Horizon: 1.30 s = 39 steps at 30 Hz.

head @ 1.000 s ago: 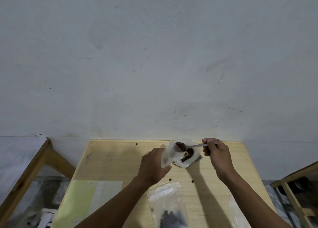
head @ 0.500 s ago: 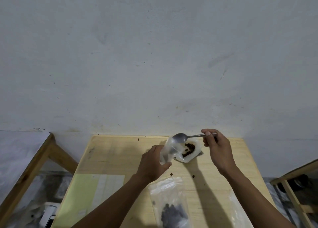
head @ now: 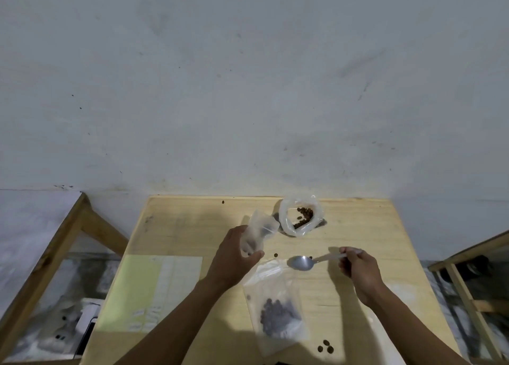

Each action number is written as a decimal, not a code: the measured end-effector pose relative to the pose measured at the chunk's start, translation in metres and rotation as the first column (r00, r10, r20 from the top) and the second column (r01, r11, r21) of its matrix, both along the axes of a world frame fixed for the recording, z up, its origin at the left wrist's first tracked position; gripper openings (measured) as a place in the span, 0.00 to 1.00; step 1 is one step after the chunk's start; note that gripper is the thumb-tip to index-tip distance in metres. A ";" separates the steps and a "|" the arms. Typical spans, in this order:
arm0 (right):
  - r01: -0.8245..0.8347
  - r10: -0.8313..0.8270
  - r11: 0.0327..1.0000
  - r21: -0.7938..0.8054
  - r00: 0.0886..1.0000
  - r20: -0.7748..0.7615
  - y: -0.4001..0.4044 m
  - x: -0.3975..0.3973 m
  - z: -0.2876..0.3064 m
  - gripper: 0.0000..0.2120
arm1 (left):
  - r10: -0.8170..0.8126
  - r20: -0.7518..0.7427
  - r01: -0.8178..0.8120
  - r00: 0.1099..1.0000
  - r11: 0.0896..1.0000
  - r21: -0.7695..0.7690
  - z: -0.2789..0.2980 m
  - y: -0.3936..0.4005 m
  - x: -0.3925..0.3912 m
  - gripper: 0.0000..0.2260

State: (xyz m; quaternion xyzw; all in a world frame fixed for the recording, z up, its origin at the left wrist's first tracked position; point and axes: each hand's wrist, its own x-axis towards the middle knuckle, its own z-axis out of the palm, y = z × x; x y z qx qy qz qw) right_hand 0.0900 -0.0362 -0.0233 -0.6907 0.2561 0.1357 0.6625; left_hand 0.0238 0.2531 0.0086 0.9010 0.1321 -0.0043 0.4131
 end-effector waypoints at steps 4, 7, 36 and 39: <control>-0.010 0.009 1.000 -0.012 0.999 -0.042 -0.004 -0.006 -0.011 0.14 | -0.007 0.009 0.007 1.000 1.000 -0.003 -0.001 -0.003 -0.003 0.27; -0.007 0.004 0.997 -0.072 0.999 -0.045 -0.006 -0.005 -0.014 0.09 | -0.025 0.030 0.025 0.999 1.000 0.001 0.003 -0.006 -0.001 0.27; -0.274 0.333 0.942 -0.194 0.831 0.446 0.081 0.032 0.117 0.06 | -0.054 0.276 0.083 0.960 0.992 -0.096 0.061 -0.029 0.042 0.15; -0.321 0.409 0.910 -0.262 0.796 0.446 0.080 0.032 0.119 0.06 | -0.033 0.265 0.075 0.964 0.986 -0.149 0.070 -0.024 0.045 0.10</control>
